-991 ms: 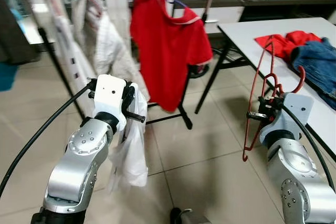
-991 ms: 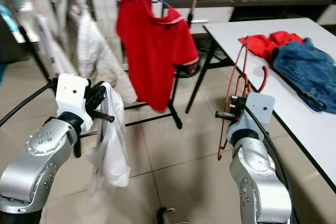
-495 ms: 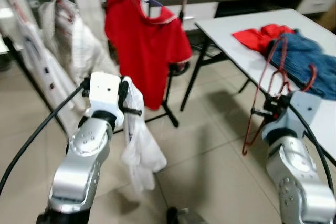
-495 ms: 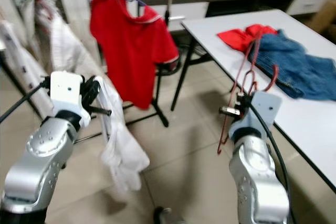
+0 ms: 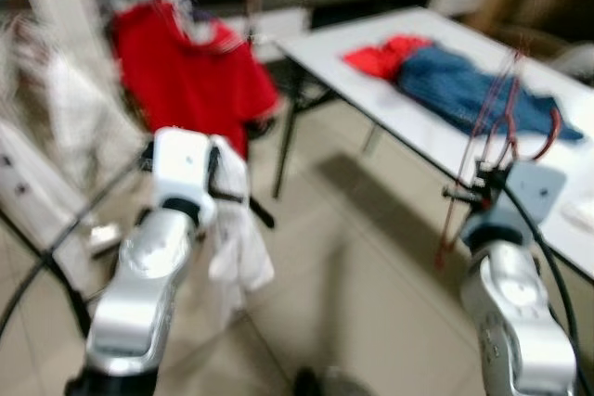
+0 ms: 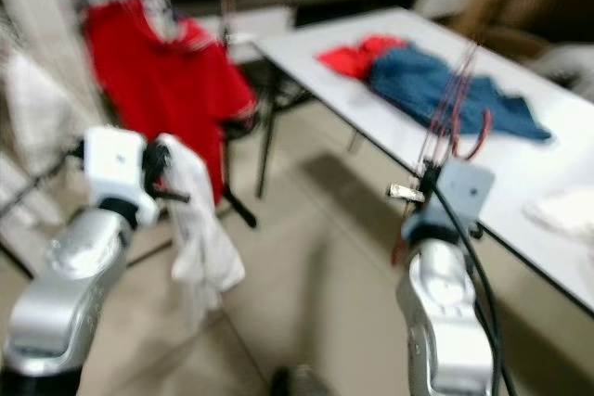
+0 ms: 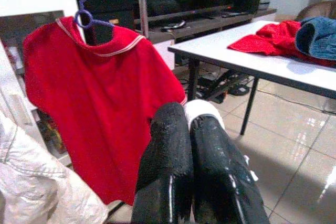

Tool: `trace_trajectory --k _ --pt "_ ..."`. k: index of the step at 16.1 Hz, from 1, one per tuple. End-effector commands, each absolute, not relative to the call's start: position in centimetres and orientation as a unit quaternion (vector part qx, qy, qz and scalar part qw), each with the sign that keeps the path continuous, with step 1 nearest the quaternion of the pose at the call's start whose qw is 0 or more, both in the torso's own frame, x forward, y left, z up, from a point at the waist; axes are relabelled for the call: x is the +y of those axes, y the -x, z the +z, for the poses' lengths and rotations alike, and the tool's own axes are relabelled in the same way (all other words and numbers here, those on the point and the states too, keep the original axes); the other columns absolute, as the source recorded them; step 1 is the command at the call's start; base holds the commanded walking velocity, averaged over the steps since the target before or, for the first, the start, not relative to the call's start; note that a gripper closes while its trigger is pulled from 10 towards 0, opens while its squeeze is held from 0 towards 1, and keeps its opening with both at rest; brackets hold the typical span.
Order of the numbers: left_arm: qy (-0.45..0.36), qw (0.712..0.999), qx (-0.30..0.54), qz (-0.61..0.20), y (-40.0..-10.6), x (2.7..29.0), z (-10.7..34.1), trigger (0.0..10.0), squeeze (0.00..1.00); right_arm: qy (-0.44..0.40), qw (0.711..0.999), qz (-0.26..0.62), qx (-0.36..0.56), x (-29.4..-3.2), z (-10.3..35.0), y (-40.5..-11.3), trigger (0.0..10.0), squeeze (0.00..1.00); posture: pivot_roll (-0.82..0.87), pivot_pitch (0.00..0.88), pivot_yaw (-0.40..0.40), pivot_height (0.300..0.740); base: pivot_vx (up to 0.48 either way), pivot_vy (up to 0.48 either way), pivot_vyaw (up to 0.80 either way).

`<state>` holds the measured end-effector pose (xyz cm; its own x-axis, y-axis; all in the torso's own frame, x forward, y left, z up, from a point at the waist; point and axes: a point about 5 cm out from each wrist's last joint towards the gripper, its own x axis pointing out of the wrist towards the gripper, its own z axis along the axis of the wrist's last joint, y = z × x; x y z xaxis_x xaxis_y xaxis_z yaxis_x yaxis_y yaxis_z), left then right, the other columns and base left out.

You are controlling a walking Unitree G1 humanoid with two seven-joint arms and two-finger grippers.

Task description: Hang hanger

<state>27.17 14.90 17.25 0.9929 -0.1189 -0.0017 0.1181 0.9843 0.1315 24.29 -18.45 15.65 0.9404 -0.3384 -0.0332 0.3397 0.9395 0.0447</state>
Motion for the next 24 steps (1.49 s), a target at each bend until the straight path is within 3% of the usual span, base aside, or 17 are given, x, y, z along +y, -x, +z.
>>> trace_trajectory --k 1,3,6,8,10,12,18,24 --pt "-0.060 0.995 -0.013 -0.073 -27.2 14.3 17.8 10.0 0.00 -0.016 0.983 -0.183 0.003 -18.8 16.0 -24.3 10.0 0.00 0.04 0.028 -0.039 0.740 0.000 0.000 -0.80" --pt "-0.024 0.996 0.018 -0.084 -27.0 13.9 17.4 10.0 0.00 -0.014 0.983 -0.183 0.003 -18.8 15.9 -24.3 10.0 0.00 0.05 0.030 -0.038 0.740 0.000 0.000 -0.80" --pt "-0.034 0.997 0.027 -0.070 -27.0 14.2 17.2 10.0 0.00 -0.005 0.982 -0.189 0.004 -18.8 15.9 -24.3 10.0 0.00 0.05 0.030 -0.036 0.740 0.000 0.000 -0.80" --pt "-0.038 0.997 0.025 -0.058 -27.2 14.7 17.2 10.0 0.00 -0.052 0.983 -0.176 -0.012 -18.7 16.1 -24.2 10.0 0.00 0.05 0.031 -0.033 0.740 0.000 0.000 -0.80" --pt "-0.056 0.996 0.020 -0.072 -27.3 14.8 17.5 10.0 0.00 0.039 0.970 -0.237 -0.034 -19.9 16.1 -24.0 10.0 0.00 0.04 0.029 -0.033 0.740 0.000 0.000 -0.80" --pt "-0.046 0.990 0.040 -0.127 -26.9 14.2 17.3 10.0 0.00 -0.054 0.994 -0.082 0.040 -18.2 15.2 -24.0 10.0 0.00 0.04 0.024 -0.035 0.740 0.000 0.000 -0.80" --pt "-0.033 0.992 0.042 -0.114 -26.6 14.5 16.9 10.0 0.00 0.013 0.992 -0.020 0.123 -17.6 14.0 -23.7 10.0 0.00 0.02 0.008 -0.046 0.740 0.000 0.000 -0.79" --pt "-0.041 0.991 0.033 -0.122 -26.9 14.3 17.1 10.0 0.00 -0.010 0.993 0.044 0.107 -17.3 15.1 -23.6 10.0 0.00 0.02 0.000 -0.046 0.740 0.000 0.000 -0.73"
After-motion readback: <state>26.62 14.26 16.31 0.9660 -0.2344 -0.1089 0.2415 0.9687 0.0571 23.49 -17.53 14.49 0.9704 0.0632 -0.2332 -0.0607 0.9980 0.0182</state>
